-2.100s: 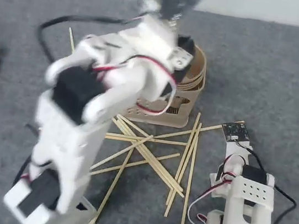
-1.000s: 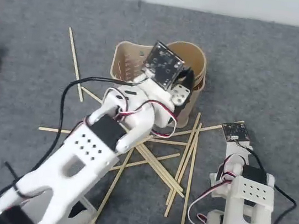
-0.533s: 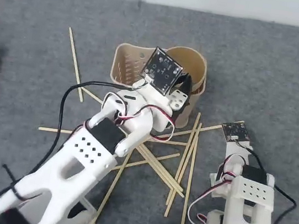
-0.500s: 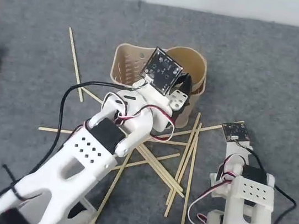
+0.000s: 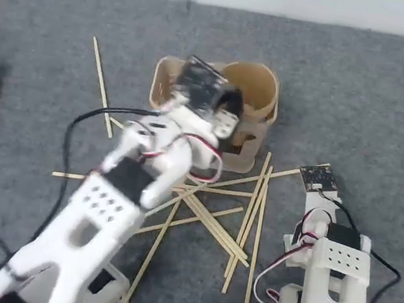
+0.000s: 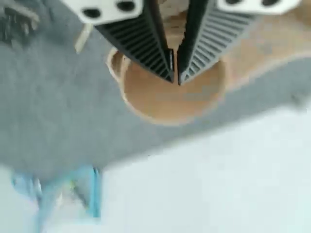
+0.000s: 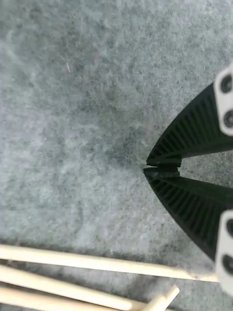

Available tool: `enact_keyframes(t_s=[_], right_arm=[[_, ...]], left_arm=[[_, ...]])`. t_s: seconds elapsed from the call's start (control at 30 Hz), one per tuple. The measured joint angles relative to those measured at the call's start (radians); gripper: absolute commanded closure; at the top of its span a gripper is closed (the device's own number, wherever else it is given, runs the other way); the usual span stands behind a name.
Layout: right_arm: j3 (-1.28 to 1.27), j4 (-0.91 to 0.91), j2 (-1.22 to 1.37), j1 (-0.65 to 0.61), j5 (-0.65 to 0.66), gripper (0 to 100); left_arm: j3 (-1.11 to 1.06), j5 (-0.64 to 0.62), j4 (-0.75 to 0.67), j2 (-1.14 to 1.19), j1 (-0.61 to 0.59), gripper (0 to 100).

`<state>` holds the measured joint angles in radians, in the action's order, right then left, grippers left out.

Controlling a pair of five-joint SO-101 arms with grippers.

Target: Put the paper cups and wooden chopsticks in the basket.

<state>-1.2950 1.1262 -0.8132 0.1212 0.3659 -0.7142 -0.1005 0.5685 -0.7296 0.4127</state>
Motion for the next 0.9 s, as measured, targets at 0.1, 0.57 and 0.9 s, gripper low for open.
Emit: enact_keyframes(t_s=[0.1,0.57,0.9], right_arm=[[0.000,0.000,0.000,-0.002,0.000,99.1],[0.000,0.000,0.000,0.012,0.000,99.1],[0.000,0.000,0.000,0.017,0.000,99.1]], left_arm=[[0.095,0.000,0.084,-0.087,-0.064,99],[0.244,0.063,0.084,-0.127,-0.763,99],[0.465,0.104,0.018,0.381,-1.022,99]])
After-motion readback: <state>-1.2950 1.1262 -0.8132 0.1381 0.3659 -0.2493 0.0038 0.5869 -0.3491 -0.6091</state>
